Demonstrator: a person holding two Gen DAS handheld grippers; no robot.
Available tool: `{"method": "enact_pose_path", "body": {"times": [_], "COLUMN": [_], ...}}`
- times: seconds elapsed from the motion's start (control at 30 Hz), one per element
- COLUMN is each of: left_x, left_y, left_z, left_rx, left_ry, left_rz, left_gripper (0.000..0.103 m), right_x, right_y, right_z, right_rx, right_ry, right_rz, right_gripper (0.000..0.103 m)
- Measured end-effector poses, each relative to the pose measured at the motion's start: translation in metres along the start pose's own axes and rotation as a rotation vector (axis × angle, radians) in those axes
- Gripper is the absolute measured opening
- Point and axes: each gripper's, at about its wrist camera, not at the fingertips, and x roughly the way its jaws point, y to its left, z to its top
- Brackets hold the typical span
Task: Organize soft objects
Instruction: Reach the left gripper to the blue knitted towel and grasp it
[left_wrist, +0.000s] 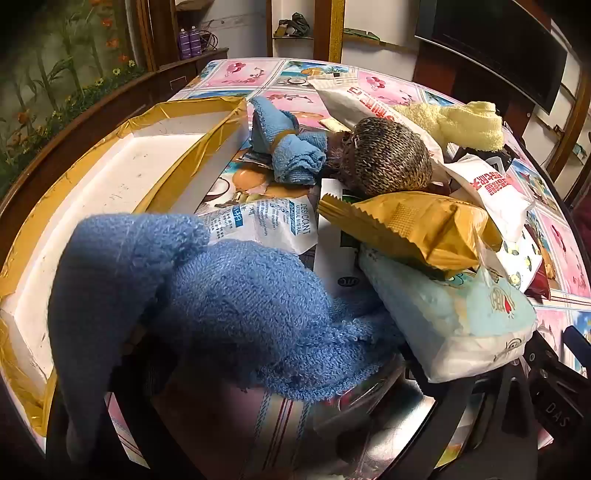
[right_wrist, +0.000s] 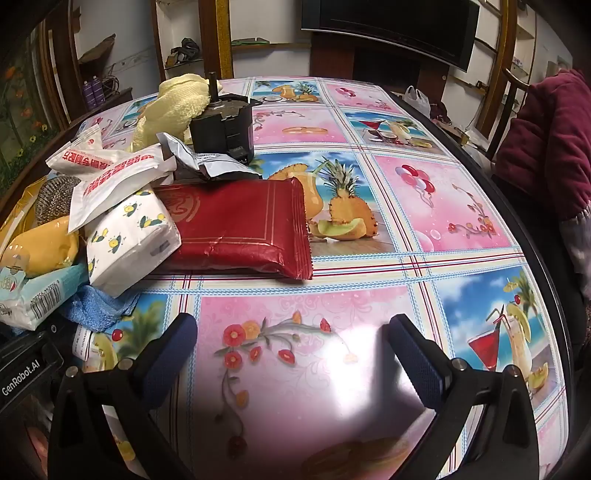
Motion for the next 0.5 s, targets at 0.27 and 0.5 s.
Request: {"method": "enact_pose_path", "body": {"times": [0.27,0.5], "left_x": [-0.002,-0.013], "left_y": [-0.001,0.001], "left_z": [-0.002,-0.016], "left_rx": [0.002,0.066], "left_ry": [0.005,0.012], "left_rz": [-0.001,-0.050], "left_gripper": [0.103,0.103], "right_x": [-0.002,-0.007], "right_y": [0.001,0.003], "right_z": [-0.002,-0.009], "right_rx": [0.001,-0.022], "right_ry": [0.000,0.017], "right_rz": [0.003,0.020], "right_gripper": [0.103,0.103]}}
